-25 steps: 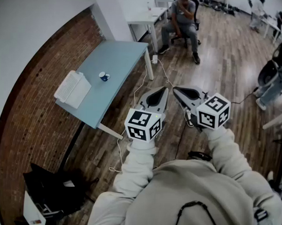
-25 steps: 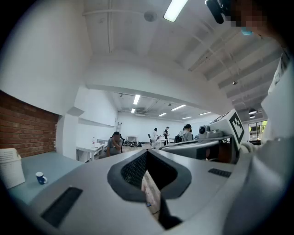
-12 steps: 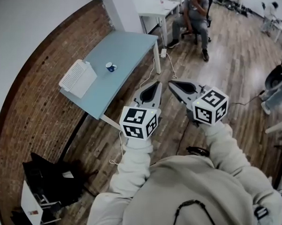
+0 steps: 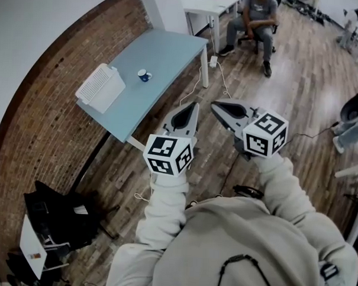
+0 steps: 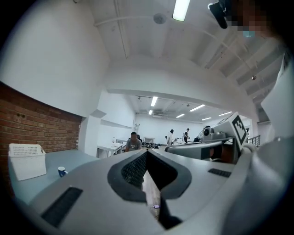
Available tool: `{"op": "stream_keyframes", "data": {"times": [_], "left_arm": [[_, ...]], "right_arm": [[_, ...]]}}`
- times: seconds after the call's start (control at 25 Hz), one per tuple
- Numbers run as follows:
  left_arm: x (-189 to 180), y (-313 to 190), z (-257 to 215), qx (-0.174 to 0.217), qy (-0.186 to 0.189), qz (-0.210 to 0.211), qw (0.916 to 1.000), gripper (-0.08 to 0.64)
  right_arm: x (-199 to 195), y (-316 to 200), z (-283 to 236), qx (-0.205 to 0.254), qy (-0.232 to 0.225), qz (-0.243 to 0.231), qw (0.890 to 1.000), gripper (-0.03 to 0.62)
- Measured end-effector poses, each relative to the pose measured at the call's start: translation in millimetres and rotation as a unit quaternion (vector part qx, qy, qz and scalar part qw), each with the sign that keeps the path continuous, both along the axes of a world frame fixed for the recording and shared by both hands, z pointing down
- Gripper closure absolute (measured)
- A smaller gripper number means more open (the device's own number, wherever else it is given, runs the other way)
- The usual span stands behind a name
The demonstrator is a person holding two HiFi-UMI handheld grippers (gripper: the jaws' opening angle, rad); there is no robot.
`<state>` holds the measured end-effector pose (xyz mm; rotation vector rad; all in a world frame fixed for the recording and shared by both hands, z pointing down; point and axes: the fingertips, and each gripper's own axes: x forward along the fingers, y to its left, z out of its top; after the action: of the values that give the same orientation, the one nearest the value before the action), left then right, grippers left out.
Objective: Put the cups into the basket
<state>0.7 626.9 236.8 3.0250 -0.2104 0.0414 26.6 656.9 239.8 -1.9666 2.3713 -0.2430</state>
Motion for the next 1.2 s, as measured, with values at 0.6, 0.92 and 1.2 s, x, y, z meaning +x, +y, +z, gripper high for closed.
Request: {"op": "stream_keyframes", "data": {"times": [0.6,0.92,1.2], "left_arm": [[-40.2,-71.1,25.2,-0.007,-0.027,-0.061,0.9978,0.565],[-5.0,-176.3,33.9,0.000,-0.017,-0.061,0.9980,0.565],[24.1,-296.1,44.4,-0.024,-0.020,-0.085,0.9959,0.565]], "right_arm": [[-17.2,-66.1,20.4,0.007,-0.048,-0.076,0.996,0.584],[25.6,-163.4,36.3,-0.015,-0.030,-0.055,0.998,0.584],[59.3,-280.2,32.1,-0.028,-0.030,-0.065,0.997,0.586]]}}
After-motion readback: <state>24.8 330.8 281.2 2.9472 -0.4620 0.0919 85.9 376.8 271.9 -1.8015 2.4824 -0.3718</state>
